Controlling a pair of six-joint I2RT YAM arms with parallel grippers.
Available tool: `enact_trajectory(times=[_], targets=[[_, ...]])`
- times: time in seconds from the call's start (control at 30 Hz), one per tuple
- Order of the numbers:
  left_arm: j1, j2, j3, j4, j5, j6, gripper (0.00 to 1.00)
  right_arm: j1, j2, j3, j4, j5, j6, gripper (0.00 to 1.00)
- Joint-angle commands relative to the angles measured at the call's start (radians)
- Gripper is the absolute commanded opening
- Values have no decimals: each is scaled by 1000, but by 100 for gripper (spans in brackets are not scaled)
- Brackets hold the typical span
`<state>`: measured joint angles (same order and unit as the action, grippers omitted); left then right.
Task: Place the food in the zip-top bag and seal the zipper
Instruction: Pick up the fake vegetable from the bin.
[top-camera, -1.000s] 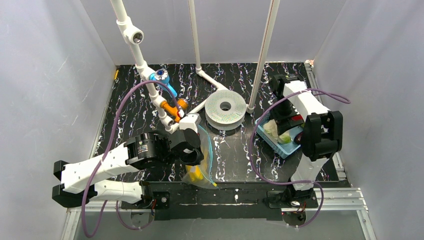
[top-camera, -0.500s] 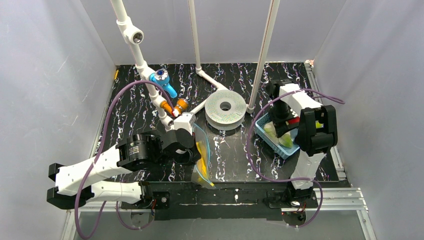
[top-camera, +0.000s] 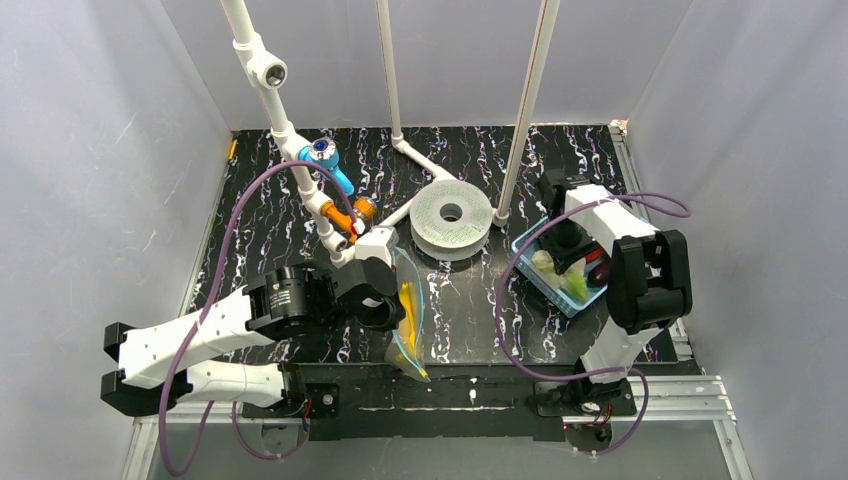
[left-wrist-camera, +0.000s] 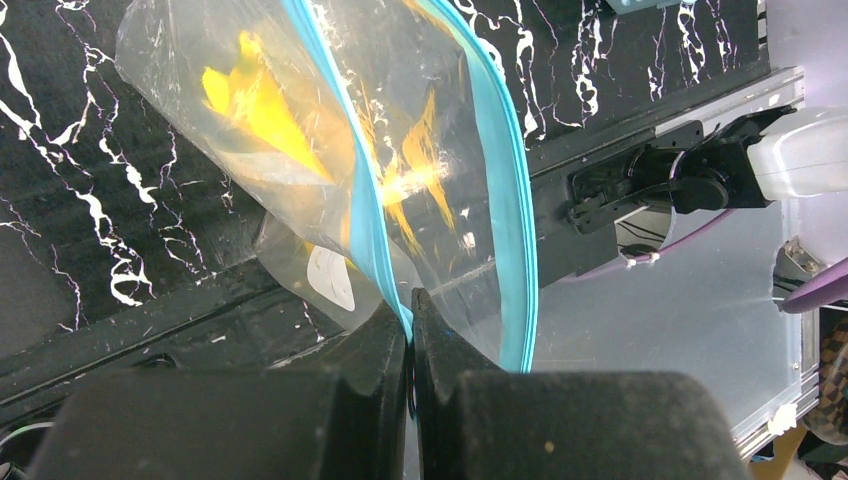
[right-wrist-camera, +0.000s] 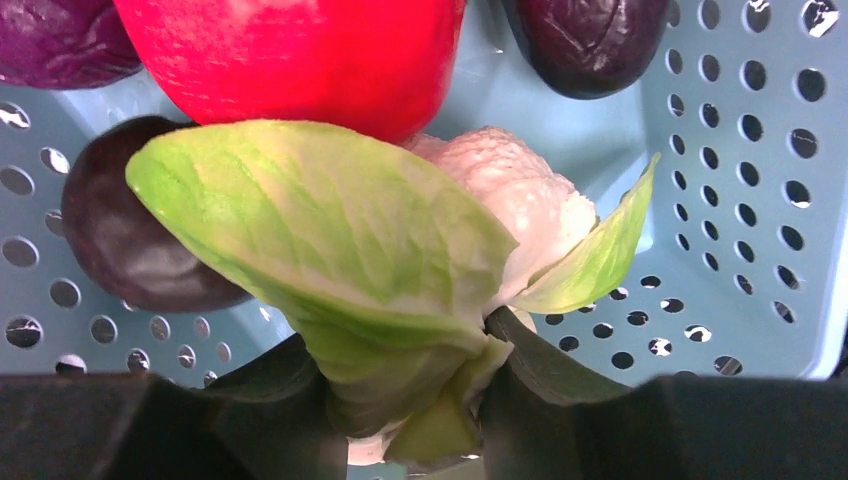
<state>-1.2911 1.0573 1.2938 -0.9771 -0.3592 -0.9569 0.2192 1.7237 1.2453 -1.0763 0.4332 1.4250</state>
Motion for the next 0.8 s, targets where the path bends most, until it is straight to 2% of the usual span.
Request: enact_trajectory(times=[0.0, 0.07, 0.17, 0.3, 0.33, 0.4, 0.47, 0.53, 0.63, 0.77], targets=[[3, 7, 20, -29, -31, 0, 0, -1, -90, 15, 43, 79, -84, 29], [3, 10, 19, -22, -29, -3, 0, -1, -145, 0, 54, 99, -130, 20], [3, 15, 16, -9, -29, -10, 0, -1, -254, -53, 127, 104, -241, 13], [3, 10, -3, 18, -25, -28, 0, -1, -456, -168, 327, 15, -505, 5], [3, 10, -8, 25, -23, -32, 0, -1, -542, -204, 408, -59, -600, 1], [3, 10, -18, 38, -17, -39, 0, 0, -655, -278, 567, -282, -830, 1], [3, 10, -23, 45, -16, -42, 0, 11, -723, -271, 616, -550, -940, 1], [5, 11, -24, 47, -21, -44, 0, 44, -744, -232, 617, -688, -962, 1], [4, 12, -21, 49, -33, -48, 0, 122, -731, -149, 657, -1000, -972, 1], [4, 14, -20, 50, -26, -61, 0, 277, -778, -68, 726, -1159, -948, 1]])
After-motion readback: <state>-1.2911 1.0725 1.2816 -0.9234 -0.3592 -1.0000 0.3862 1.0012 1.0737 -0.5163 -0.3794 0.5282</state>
